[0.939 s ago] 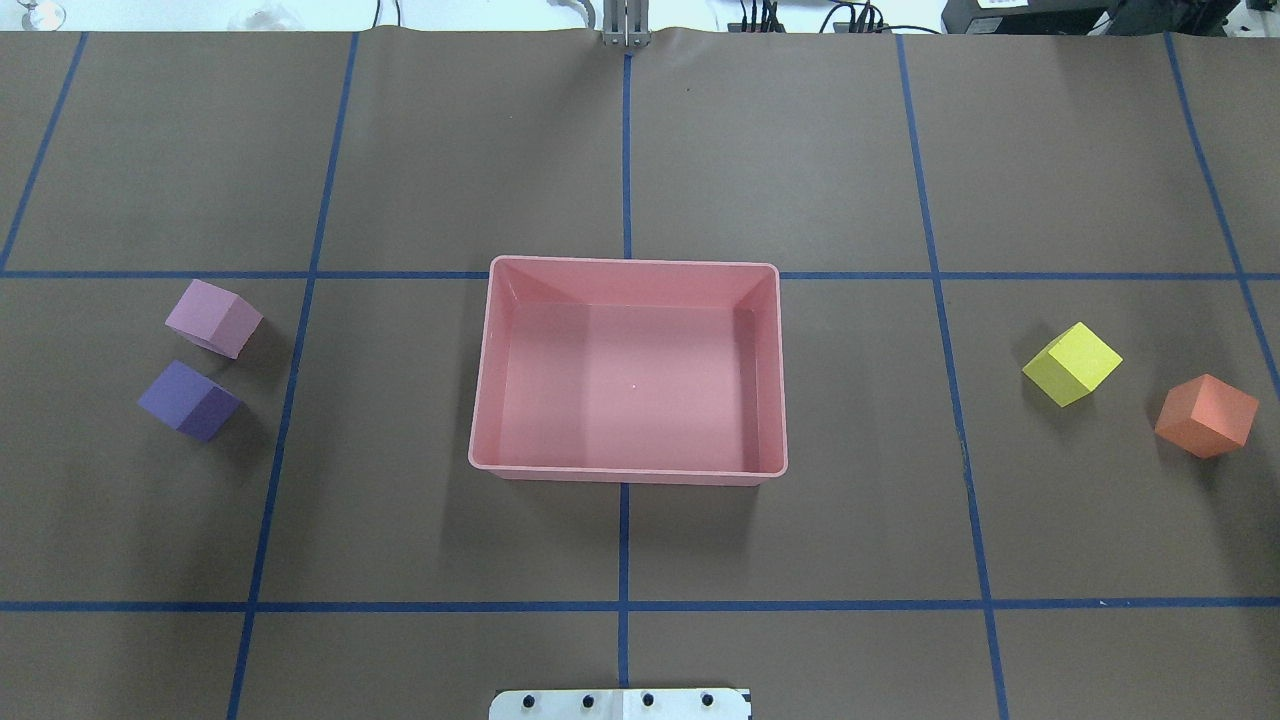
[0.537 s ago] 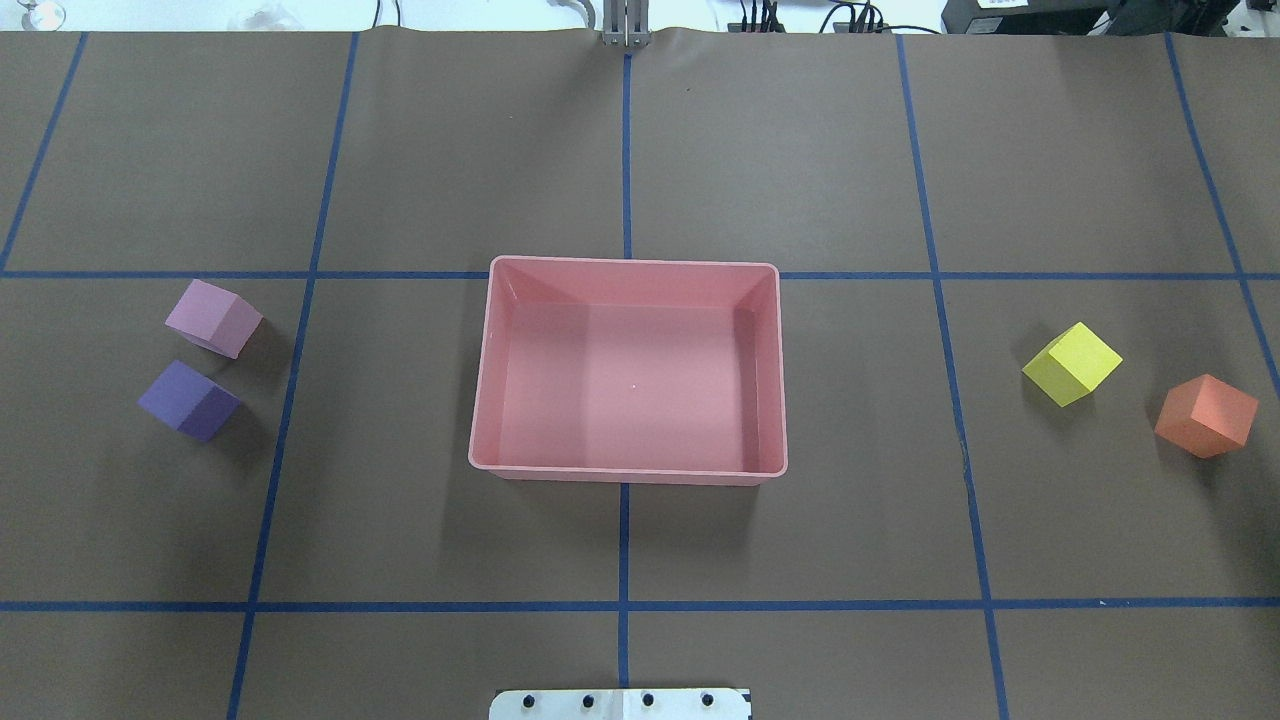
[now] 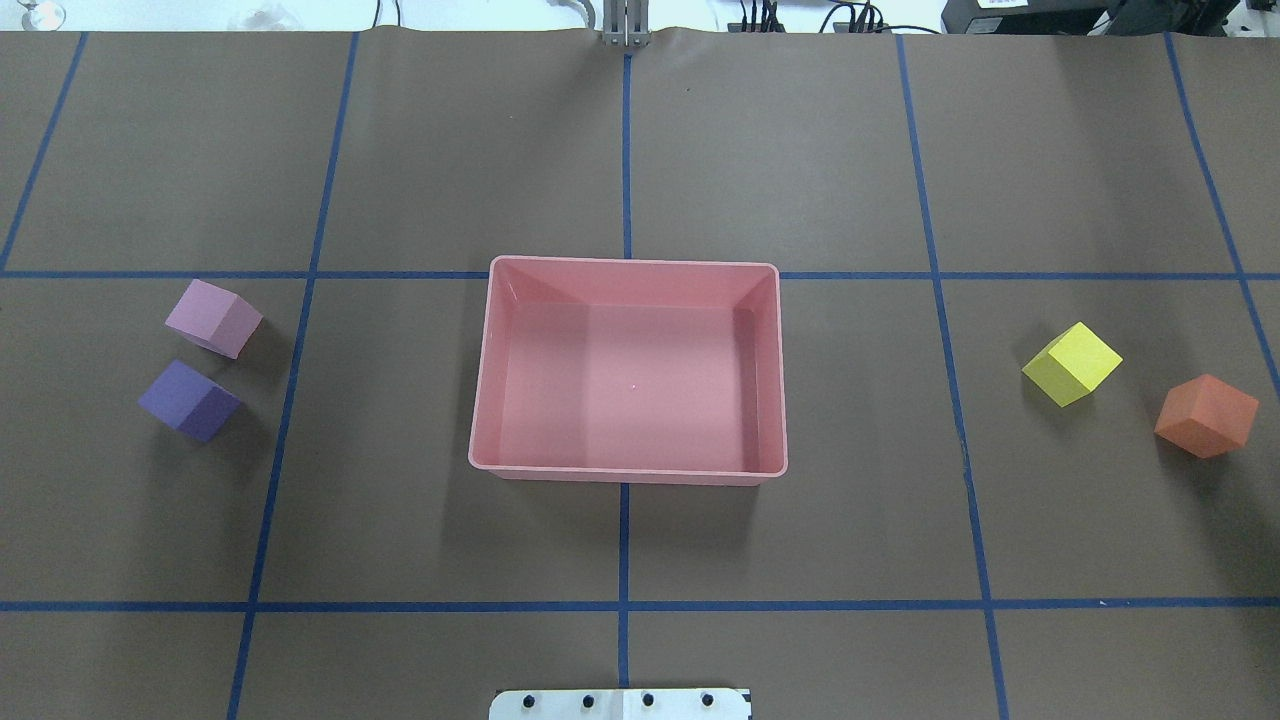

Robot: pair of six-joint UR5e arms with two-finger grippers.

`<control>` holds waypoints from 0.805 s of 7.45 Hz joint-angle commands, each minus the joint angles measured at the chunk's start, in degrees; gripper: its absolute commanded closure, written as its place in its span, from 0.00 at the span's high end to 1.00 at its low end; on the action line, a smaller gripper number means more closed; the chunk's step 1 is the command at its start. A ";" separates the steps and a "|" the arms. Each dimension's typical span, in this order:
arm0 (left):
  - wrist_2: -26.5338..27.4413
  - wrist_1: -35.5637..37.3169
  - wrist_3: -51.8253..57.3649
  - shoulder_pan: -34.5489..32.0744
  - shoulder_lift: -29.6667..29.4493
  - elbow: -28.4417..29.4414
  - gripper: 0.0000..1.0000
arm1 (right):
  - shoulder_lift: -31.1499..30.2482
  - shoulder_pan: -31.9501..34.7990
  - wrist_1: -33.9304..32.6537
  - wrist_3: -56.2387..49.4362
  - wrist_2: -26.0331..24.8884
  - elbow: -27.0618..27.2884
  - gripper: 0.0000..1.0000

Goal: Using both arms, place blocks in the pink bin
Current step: 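Lower the left gripper onto the purple cube and close it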

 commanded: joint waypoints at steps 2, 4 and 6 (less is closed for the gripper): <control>8.78 -12.16 -18.22 11.79 -0.18 -0.16 1.00 | 1.94 -5.94 -0.28 8.01 -4.31 1.60 1.00; 13.45 -13.24 -23.35 17.26 -0.70 -0.78 1.00 | 2.03 -5.95 -0.28 8.10 -4.31 1.60 1.00; 17.94 -13.24 -23.89 22.00 -0.70 -0.86 1.00 | 2.03 -5.95 -0.19 8.10 -4.31 1.60 1.00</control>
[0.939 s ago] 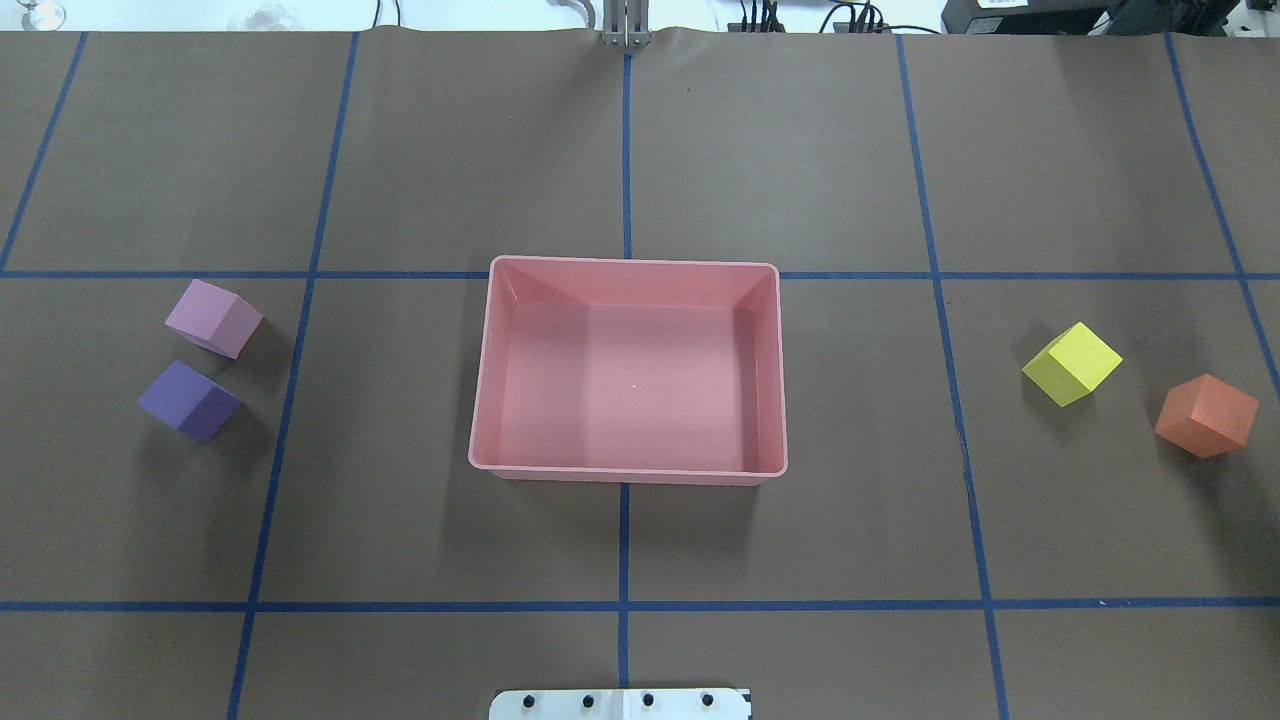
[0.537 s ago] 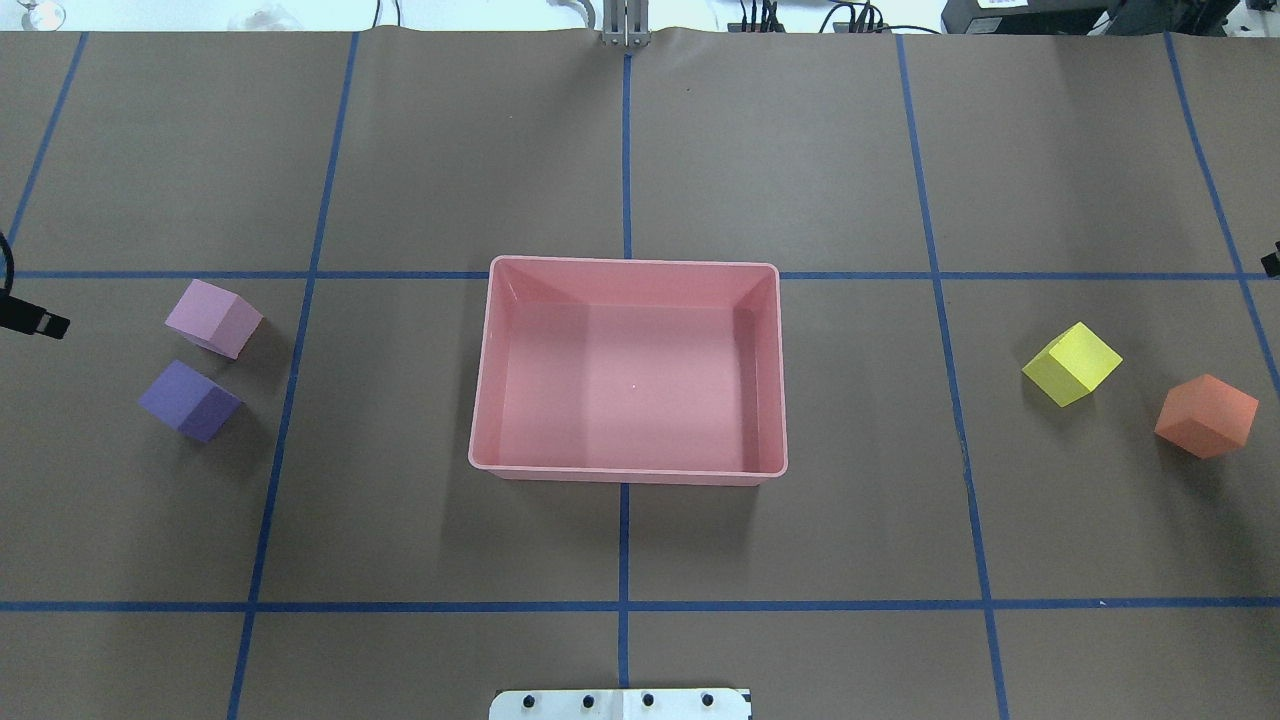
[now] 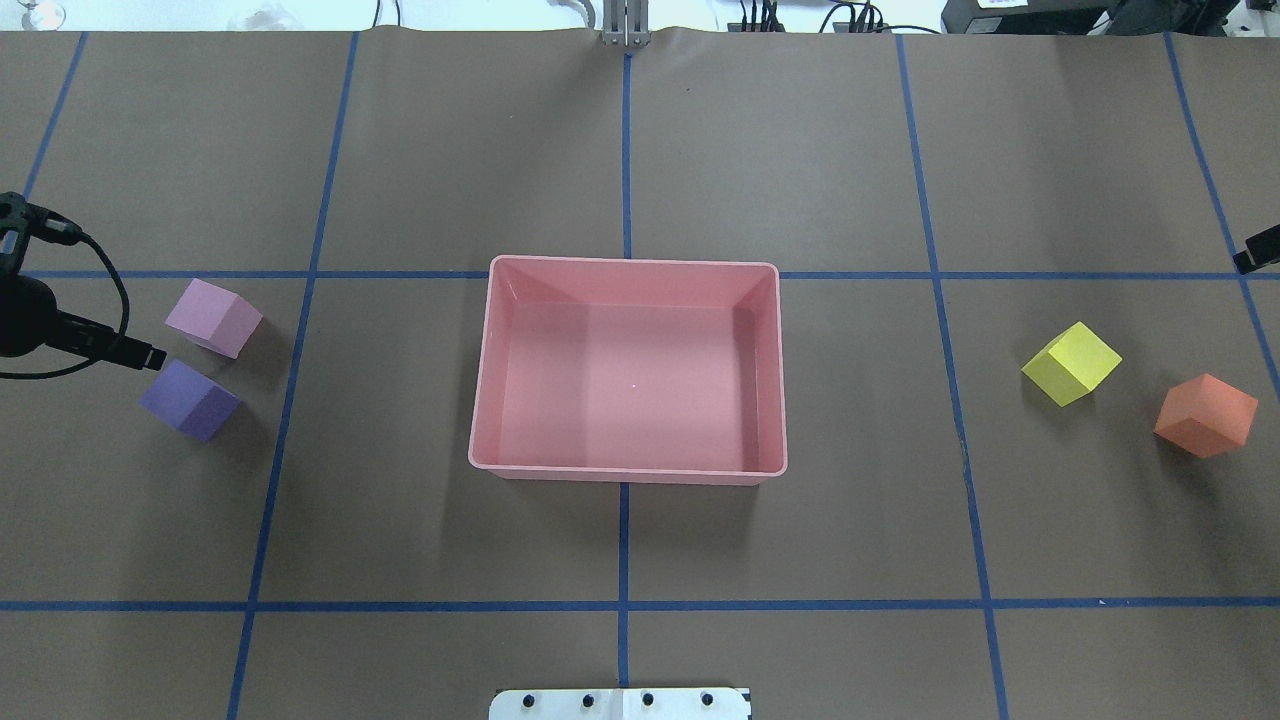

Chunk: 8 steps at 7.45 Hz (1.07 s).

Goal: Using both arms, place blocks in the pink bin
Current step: 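Lower the left gripper onto the purple cube and close it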

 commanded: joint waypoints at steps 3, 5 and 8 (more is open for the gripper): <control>2.72 -0.04 -0.71 6.59 -0.04 0.06 1.00 | 0.03 -0.04 0.12 0.03 -0.01 0.01 1.00; 6.64 0.05 -0.80 9.05 0.04 0.59 0.85 | 0.03 -0.04 0.12 0.03 -0.01 -0.07 1.00; 6.94 0.31 -0.89 9.15 -0.13 -0.36 0.00 | 0.03 -0.04 0.12 0.03 -0.01 -0.08 1.00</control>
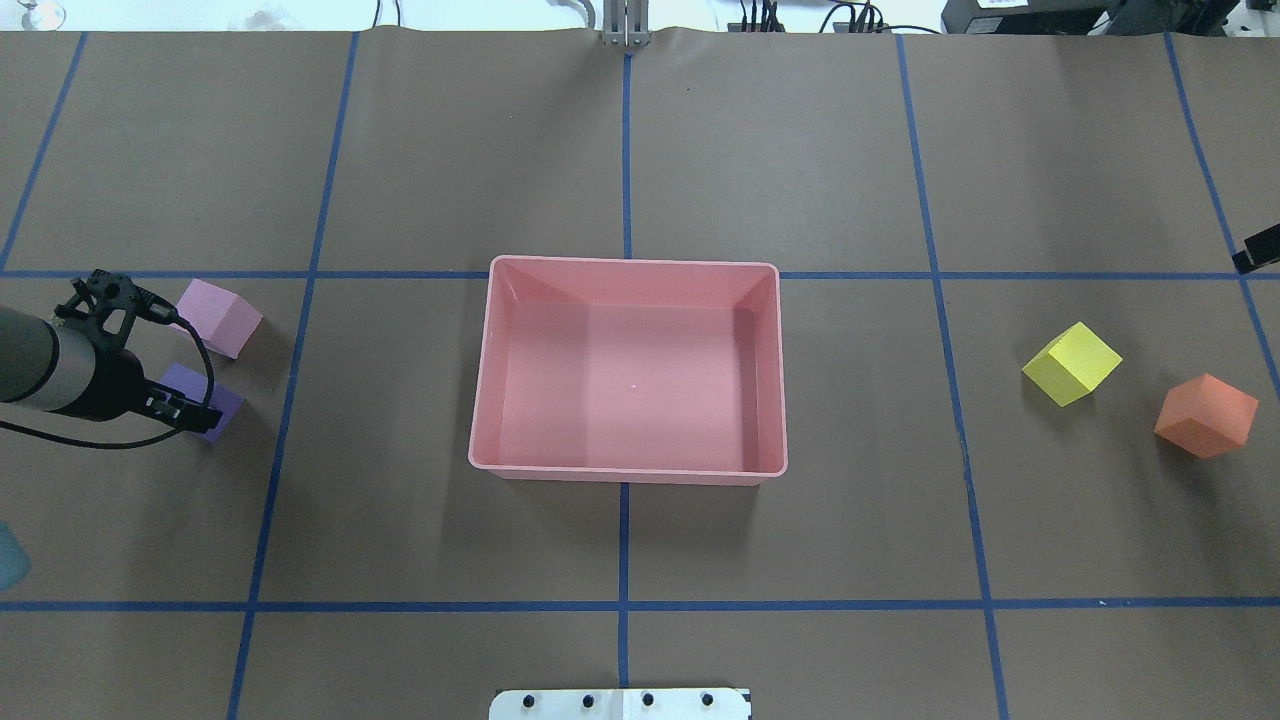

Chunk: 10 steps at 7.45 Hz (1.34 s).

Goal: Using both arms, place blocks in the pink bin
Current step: 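Lower the left gripper onto the purple cube and close it, then carry the purple cube with the left gripper into the pink bin and release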

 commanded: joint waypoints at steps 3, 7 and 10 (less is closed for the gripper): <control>-5.32 22.70 -8.78 0.04 -9.09 -13.02 0.07 | -0.09 -0.09 0.17 0.00 0.26 -0.19 1.00; -2.97 37.69 -30.71 7.40 -38.95 -6.85 0.09 | -0.09 -0.18 0.53 0.09 0.62 -0.36 1.00; 5.66 38.52 -33.82 12.79 -45.45 -0.12 0.99 | 0.00 -0.88 0.53 0.09 1.75 -0.45 1.00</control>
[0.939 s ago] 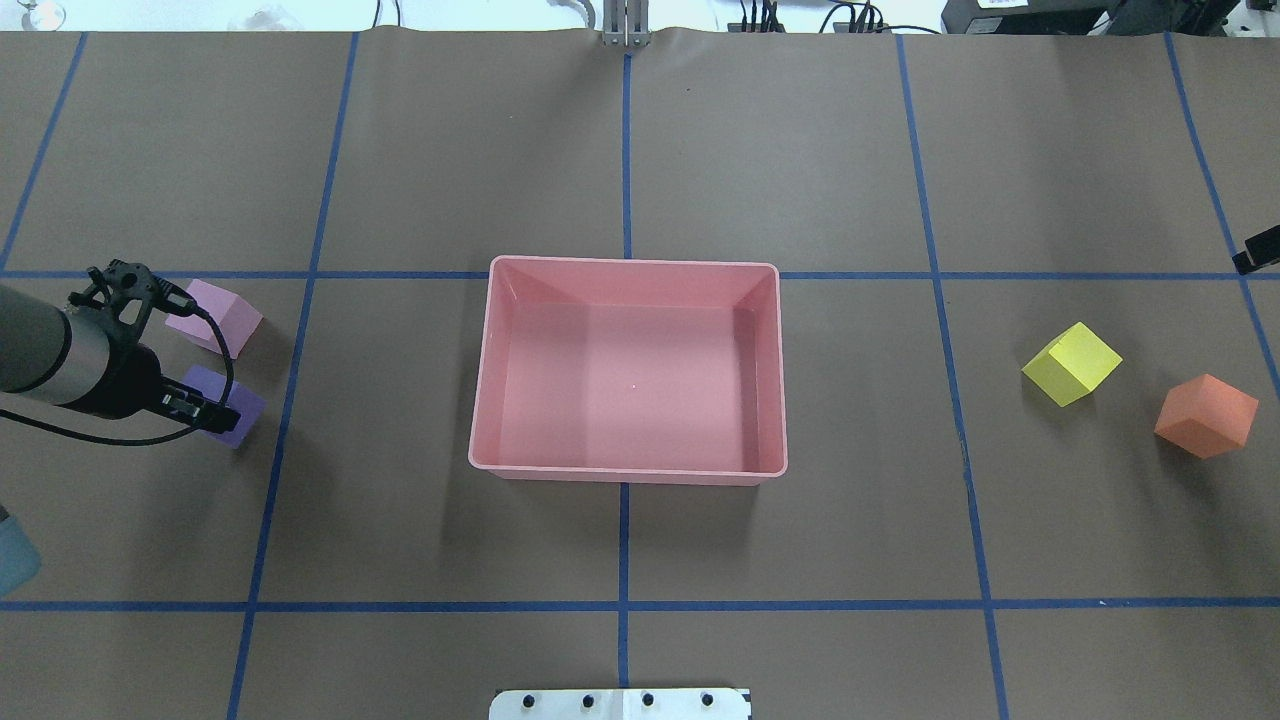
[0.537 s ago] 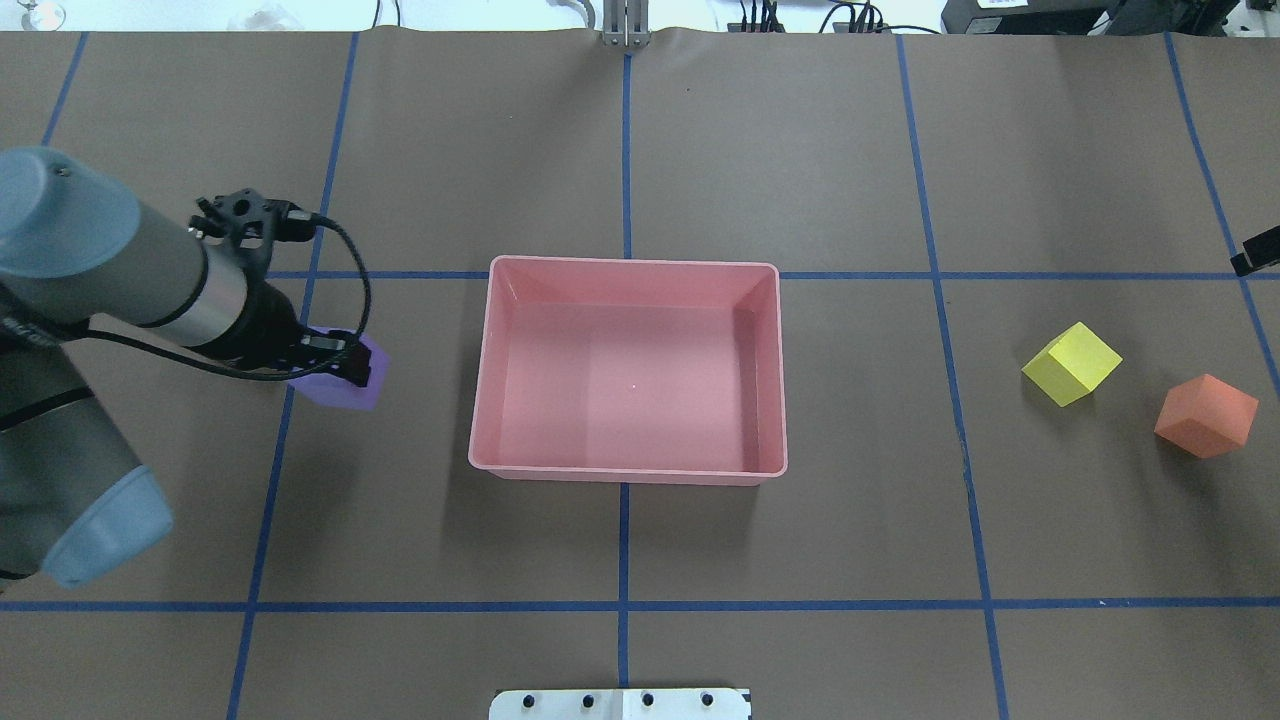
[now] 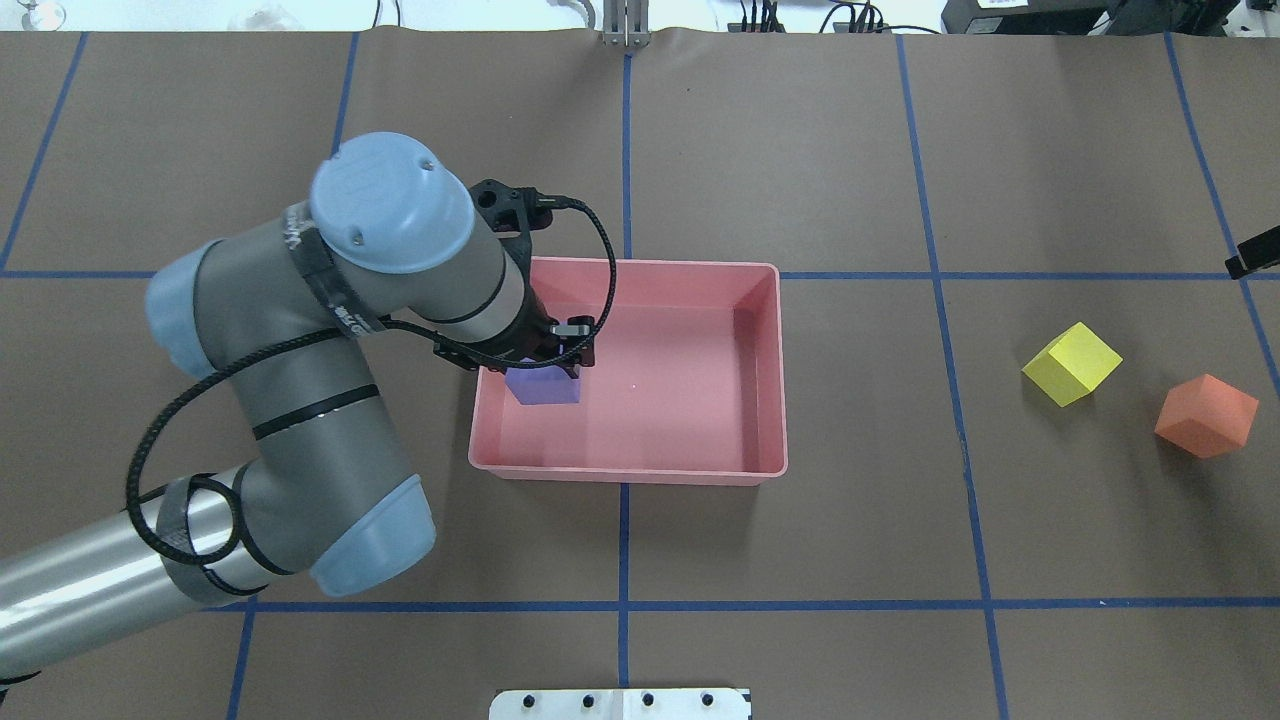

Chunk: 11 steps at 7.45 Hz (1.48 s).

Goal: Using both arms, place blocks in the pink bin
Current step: 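Carry the purple cube with the left gripper into the pink bin and release, then lower the right gripper onto the yellow cube and close it while the left gripper withdraws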

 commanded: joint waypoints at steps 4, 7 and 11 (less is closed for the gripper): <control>-0.10 14.40 14.00 -5.18 8.31 -16.15 1.00 | 1.62 -6.25 5.29 -0.70 1.65 1.34 1.00; -8.42 15.36 49.85 -23.84 22.91 -16.50 1.00 | 0.83 -12.51 15.18 -0.35 1.30 0.82 1.00; -17.68 5.19 78.72 -38.59 31.98 -4.80 1.00 | 0.30 -18.49 15.62 -0.53 -6.70 -1.20 1.00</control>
